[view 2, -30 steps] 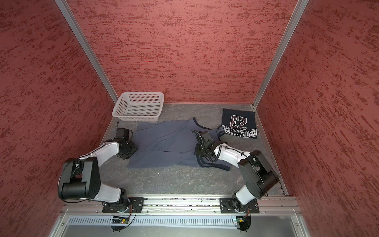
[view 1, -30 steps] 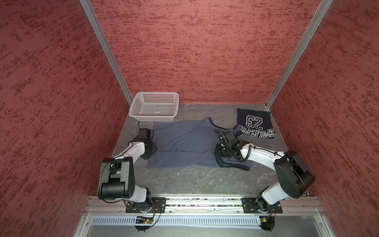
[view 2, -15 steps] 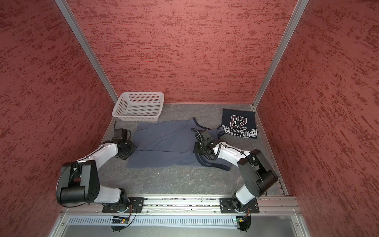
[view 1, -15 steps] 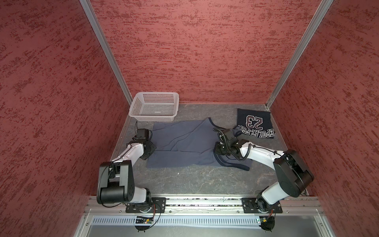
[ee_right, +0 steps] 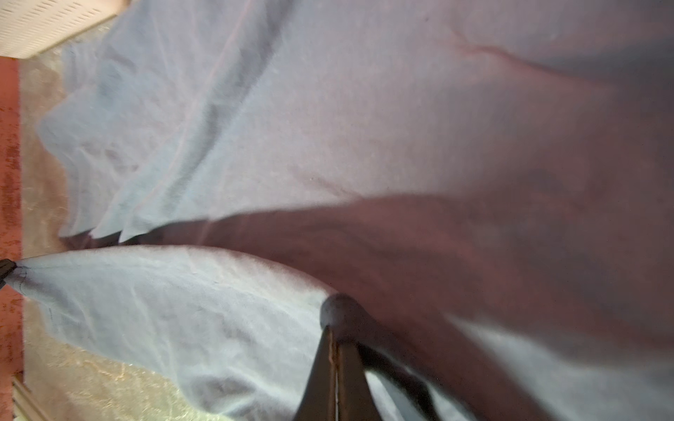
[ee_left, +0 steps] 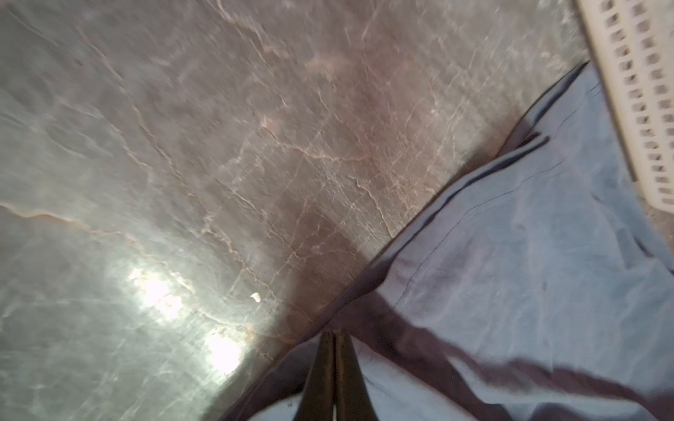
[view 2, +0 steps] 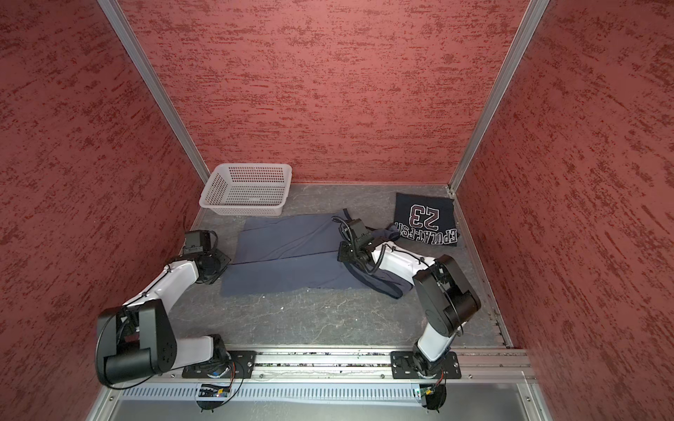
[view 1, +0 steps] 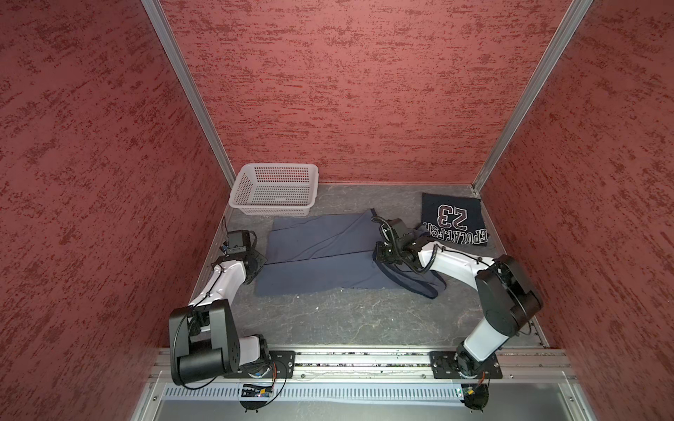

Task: Fold and stack the tank tops

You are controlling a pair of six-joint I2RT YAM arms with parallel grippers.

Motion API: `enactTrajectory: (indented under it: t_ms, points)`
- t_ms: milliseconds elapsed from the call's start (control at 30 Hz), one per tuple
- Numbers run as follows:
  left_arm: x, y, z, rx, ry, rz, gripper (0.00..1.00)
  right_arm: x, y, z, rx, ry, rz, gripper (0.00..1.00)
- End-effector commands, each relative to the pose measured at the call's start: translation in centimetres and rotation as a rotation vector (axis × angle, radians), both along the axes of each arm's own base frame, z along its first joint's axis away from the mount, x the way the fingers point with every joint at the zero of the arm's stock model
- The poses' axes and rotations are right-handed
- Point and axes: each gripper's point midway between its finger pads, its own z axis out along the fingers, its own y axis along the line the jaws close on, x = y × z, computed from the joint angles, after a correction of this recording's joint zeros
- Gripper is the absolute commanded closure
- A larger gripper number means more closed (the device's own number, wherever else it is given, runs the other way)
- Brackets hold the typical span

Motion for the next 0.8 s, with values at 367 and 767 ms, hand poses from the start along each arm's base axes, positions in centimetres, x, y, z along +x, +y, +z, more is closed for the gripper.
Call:
enactTrajectory:
  t_ms: [367,767]
  points:
    - [1.6,-2.9,2.5,0.051,-0.025,-0.136,0.51,-1.5,-5.3,1.8,-0.119,-0.04,-0.131,0.58]
    - [-2.1,-8.9,-1.1,-0.057,0.027,-0.24,0.44,-12.2,-16.5,1.7,-0.366,0.117,-0.409,0.5]
